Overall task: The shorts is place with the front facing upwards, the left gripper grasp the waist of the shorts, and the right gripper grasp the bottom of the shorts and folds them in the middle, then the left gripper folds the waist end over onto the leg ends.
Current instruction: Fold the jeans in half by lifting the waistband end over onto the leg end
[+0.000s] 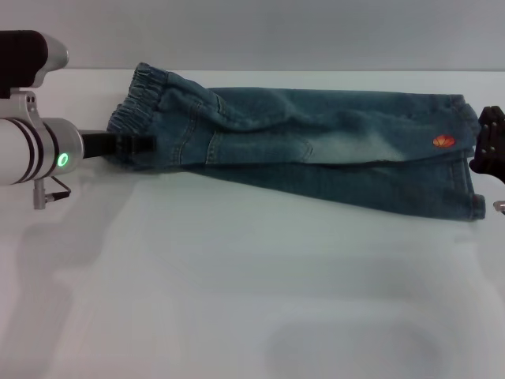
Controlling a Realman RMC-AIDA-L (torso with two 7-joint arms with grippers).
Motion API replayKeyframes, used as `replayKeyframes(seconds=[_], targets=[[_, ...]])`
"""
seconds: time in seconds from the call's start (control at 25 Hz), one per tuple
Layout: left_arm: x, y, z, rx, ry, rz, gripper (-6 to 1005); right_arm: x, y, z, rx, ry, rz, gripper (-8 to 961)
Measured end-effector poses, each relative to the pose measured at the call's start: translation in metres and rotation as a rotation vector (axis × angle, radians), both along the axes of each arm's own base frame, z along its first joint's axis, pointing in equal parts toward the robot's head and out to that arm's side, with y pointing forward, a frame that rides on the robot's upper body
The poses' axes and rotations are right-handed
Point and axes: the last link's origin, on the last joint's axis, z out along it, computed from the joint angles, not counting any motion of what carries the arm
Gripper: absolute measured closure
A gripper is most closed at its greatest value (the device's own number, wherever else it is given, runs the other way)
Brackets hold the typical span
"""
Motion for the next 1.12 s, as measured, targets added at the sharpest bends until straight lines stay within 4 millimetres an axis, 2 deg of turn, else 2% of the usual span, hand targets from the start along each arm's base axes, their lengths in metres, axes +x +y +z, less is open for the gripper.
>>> replayKeyframes(seconds=[0.36, 0.72, 0.96, 1.0, 1.12], targets=[[0.002, -0.003, -0.005, 0.012, -0.028, -0.028, 254, -0.002, -0.002, 0.004, 0.007, 0.004, -0.004, 954], [0.0, -0.003, -0.007, 0.015, -0.016, -0.039, 487, -0.005, -0.003, 0.005, 0.008, 0.006, -0.001, 953], [-0.001, -0.003, -0.006, 0.03, -0.019, -0.04, 841, -0.004, -0.004, 0.006, 0.011, 0.007, -0.004, 954], [0.005, -0.005, 0.001, 0.052, -0.029, -0.063, 847, -0.004, -0.004, 0.006, 0.011, 0.007, -0.004, 954], [0.009, -0.006, 0.005, 0.063, -0.035, -0.076, 864, -0.002, -0.005, 0.005, 0.008, 0.005, -0.008, 954]])
